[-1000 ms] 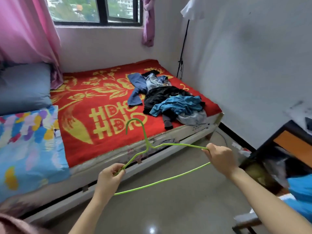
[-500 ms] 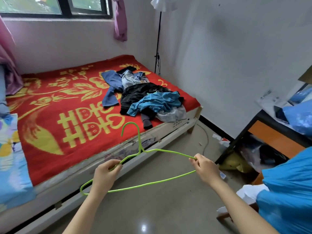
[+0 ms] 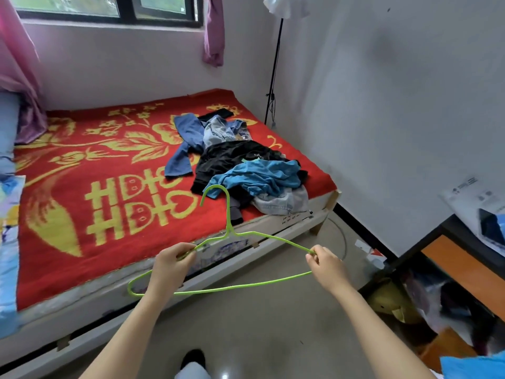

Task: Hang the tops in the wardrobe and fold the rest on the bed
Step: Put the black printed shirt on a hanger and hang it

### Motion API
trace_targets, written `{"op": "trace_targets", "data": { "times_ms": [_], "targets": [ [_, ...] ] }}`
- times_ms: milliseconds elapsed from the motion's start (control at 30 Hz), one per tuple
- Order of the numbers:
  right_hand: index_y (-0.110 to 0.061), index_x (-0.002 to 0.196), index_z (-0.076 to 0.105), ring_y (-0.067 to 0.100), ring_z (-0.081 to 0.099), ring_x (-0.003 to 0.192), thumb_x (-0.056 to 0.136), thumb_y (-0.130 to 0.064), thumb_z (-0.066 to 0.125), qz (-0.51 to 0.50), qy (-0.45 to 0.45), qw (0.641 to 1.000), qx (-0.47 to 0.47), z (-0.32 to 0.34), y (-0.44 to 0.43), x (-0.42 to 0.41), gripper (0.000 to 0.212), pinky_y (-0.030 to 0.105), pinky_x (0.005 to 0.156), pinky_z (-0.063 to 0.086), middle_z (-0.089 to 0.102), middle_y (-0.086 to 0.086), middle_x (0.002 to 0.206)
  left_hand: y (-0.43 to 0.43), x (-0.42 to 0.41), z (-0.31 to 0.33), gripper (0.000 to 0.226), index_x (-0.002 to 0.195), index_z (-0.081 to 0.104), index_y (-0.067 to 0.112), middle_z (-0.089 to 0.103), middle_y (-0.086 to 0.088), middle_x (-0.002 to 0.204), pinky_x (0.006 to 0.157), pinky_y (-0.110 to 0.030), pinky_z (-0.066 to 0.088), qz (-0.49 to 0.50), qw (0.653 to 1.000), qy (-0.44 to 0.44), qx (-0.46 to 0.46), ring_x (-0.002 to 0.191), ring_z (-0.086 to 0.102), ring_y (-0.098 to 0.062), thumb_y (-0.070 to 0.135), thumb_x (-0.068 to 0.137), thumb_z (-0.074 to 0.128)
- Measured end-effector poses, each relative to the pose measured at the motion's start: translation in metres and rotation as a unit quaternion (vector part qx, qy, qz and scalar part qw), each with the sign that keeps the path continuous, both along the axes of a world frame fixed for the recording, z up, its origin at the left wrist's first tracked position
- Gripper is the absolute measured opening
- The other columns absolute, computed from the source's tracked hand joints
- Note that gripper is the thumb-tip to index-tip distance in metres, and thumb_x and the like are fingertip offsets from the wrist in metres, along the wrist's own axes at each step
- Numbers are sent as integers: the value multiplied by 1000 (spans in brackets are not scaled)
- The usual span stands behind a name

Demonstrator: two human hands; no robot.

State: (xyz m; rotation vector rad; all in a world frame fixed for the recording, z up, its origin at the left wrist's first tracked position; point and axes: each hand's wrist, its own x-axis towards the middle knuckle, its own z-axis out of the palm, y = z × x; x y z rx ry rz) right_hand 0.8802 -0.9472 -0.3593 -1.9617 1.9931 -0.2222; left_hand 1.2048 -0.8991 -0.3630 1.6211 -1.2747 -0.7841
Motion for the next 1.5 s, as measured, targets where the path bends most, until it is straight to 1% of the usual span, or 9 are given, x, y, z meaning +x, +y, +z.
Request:
{"op": "trace_targets", "data": {
  "times_ms": [200,300,467,633,733,900,1067,1300,1500],
  "targets": [
    [-27,73,35,22,47,80,99,-28,38,23,14,999,37,-13,-74,27,26,30,65,33,49,-4,80,-75,28,-20,16,88,70,11,66,1,73,58,-12,42,10,1000,-17,-17,68,59,-21,-3,85,62],
    [-25,79,39,21,45,78,99,-28,37,30,33,997,55,-12,-120,42,20,29,68,30,47,-9,72,-127,42,-28,18,90,70,11,64,5,74,57,-8,41,10,999,-15,-27,63,55,-6,-4,84,62],
    [-23,96,44,19,57,103,97,-33,41,45,89,992,79,0,-197,62,10,31,92,34,57,-7,94,-210,65,-36,19,90,73,9,60,9,69,58,-15,38,-40,993,-74,-86,67,56,1,-6,83,64],
    [-26,124,46,15,55,104,94,-38,48,66,15,994,88,3,-252,108,32,33,97,32,57,-9,99,-284,73,-43,23,87,65,25,59,14,69,49,-21,33,-134,943,-223,-206,61,50,-6,38,92,46],
    [-34,105,50,13,54,85,90,-40,56,100,-136,975,147,-2,-260,139,17,29,83,42,55,-10,85,-301,63,-52,60,77,72,20,62,12,67,56,-19,31,-173,921,-269,-222,59,50,-2,48,99,23],
    [-20,91,63,13,55,59,94,-32,52,63,-334,922,186,5,-298,162,17,27,64,48,60,-3,61,-337,58,-52,60,77,73,21,63,14,67,60,-18,26,-183,935,-240,-187,64,49,-3,52,98,25],
    [-14,89,64,10,46,45,99,-24,44,71,-338,915,208,6,-357,159,24,16,48,38,57,-3,57,-377,59,-46,49,84,74,17,68,10,82,66,-24,45,-157,941,-232,-188,82,50,-5,45,97,36],
    [-10,97,64,7,43,36,96,-24,50,2,-349,913,211,-16,-479,143,19,13,40,31,56,3,62,-441,84,-43,14,88,74,10,67,4,89,75,-21,41,21,973,-216,-82,87,53,-10,14,85,61],
    [-34,111,53,10,39,34,101,-33,36,-13,-382,877,290,-26,-595,99,19,18,36,29,68,5,70,-507,71,-35,19,96,72,6,64,1,91,77,-25,39,87,981,-172,26,93,58,-21,-5,85,62]
  ]
}}
